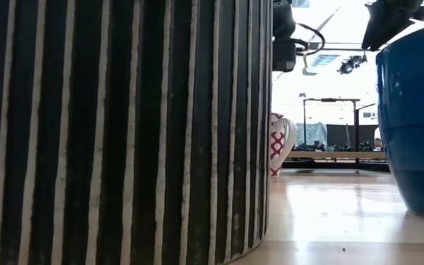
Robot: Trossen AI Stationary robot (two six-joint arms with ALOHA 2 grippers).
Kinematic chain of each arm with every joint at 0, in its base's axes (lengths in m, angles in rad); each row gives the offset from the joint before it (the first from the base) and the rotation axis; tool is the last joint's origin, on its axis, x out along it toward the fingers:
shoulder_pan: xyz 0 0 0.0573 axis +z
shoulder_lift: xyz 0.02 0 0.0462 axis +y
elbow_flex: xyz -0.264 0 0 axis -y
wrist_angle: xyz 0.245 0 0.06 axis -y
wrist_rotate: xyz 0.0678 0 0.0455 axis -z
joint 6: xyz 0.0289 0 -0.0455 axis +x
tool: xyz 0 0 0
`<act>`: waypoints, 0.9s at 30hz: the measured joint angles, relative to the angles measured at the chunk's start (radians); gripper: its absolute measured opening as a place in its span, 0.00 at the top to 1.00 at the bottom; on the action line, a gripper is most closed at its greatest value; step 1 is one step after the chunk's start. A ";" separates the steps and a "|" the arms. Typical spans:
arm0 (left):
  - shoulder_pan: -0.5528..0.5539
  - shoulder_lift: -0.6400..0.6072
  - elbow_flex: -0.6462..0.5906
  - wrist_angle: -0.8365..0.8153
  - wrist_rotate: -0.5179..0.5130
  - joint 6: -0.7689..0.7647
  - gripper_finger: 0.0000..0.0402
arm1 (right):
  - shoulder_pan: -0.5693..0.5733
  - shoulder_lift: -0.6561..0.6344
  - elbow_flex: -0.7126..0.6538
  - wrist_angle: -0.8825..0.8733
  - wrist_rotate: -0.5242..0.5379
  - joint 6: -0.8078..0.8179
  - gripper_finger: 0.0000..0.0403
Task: Place coffee mugs
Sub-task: Put the red patterned mug on the shelf
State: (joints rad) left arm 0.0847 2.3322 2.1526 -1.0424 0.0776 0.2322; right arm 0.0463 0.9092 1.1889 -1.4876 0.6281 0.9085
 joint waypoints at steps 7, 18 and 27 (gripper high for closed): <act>0.000 -0.001 0.093 -0.021 0.000 -0.020 0.65 | 0.000 0.000 0.000 -0.026 0.000 0.000 0.69; -0.008 -0.097 0.179 -0.425 -0.009 -0.045 0.63 | 0.000 0.000 0.000 -0.066 -0.010 0.008 0.69; -0.050 -0.346 -0.049 -0.512 0.006 -0.046 0.63 | 0.000 0.007 -0.086 0.077 -0.144 -0.029 0.69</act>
State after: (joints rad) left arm 0.0352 1.9858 2.1033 -1.5547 0.0832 0.1862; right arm 0.0467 0.9164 1.1029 -1.4103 0.4836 0.8799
